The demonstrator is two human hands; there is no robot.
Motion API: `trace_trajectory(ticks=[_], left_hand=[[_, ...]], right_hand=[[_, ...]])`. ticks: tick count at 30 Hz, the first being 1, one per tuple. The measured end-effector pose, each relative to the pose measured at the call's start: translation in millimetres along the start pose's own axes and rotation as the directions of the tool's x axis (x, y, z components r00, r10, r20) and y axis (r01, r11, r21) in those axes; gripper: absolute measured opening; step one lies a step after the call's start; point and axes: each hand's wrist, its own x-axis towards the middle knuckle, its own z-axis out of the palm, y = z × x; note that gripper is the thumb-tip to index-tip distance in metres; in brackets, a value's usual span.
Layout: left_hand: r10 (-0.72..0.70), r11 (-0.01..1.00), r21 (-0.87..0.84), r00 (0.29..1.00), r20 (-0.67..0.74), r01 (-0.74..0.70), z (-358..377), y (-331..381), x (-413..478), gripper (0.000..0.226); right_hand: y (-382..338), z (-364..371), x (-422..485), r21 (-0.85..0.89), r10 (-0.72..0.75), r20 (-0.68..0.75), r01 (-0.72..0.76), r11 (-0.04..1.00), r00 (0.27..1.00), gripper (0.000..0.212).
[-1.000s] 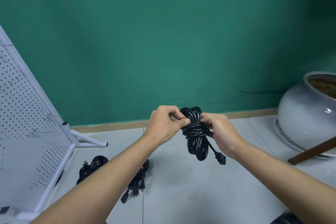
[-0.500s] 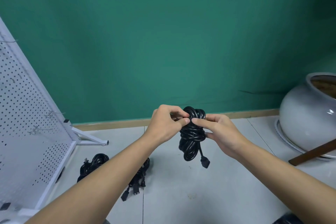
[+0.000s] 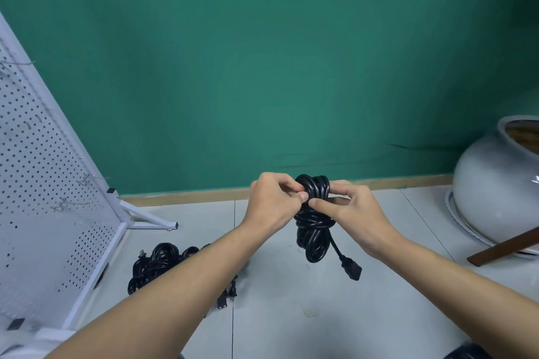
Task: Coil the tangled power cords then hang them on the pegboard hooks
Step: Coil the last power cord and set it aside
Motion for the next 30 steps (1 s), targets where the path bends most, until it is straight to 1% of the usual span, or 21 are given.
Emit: trace_trajectory(ticks=[3,8,10,14,16,19,22,26,28,30], left_hand=[[-0.022,0.999,-0.028,1.0,-0.02,0.021,1.3,1.3,1.7,0.009],[-0.028,0.997,-0.079,0.998,-0.052,0.023,2.7,3.1,3.2,0.009],[0.017,0.996,-0.087,0.998,-0.061,-0.023,4.0,2.9,1.6,0.007],[0.187,0.981,-0.047,0.982,-0.035,-0.189,4.5,3.6,0.0,0.002],[0.246,0.969,-0.038,0.969,0.006,-0.246,2.6,1.9,0.8,0.007],[0.293,0.956,-0.006,0.955,0.056,-0.293,0.0,-3.7,2.8,0.01],[0.259,0.966,-0.018,0.965,0.044,-0.258,-0.7,-5.8,3.1,0.01],[0.201,0.976,-0.073,0.979,-0.033,-0.203,-3.5,-7.0,2.6,0.012],[0.21,0.971,-0.11,0.977,-0.029,-0.212,-3.9,-7.9,2.1,0.009],[0.234,0.966,-0.116,0.972,0.006,-0.232,-5.1,-8.5,3.3,0.008]], right_hand=[[1.1,1.6,0.6,-0.023,-0.027,-0.029,0.027,0.999,0.999,0.02],[4.1,-0.3,3.2,0.009,-0.003,-0.041,0.003,1.0,0.999,0.019],[5.5,-2.5,4.6,0.027,0.03,-0.041,-0.029,0.999,0.999,0.017],[2.2,-12.5,8.2,0.111,0.072,-0.061,-0.065,0.992,0.996,0.012],[0.9,-15.6,9.1,0.134,0.067,-0.064,-0.058,0.989,0.996,0.01],[2.0,-16.9,8.6,0.119,0.066,-0.05,-0.06,0.991,0.997,0.01],[3.6,-17.5,7.8,0.086,0.045,-0.016,-0.044,0.995,0.999,0.012],[2.6,-12.5,5.0,0.099,0.042,0.055,-0.047,0.994,0.998,0.015],[1.6,-11.9,5.5,0.115,0.046,0.048,-0.051,0.992,0.998,0.014],[-0.2,-13.5,7.8,0.174,0.072,0.017,-0.074,0.982,0.997,0.011]])
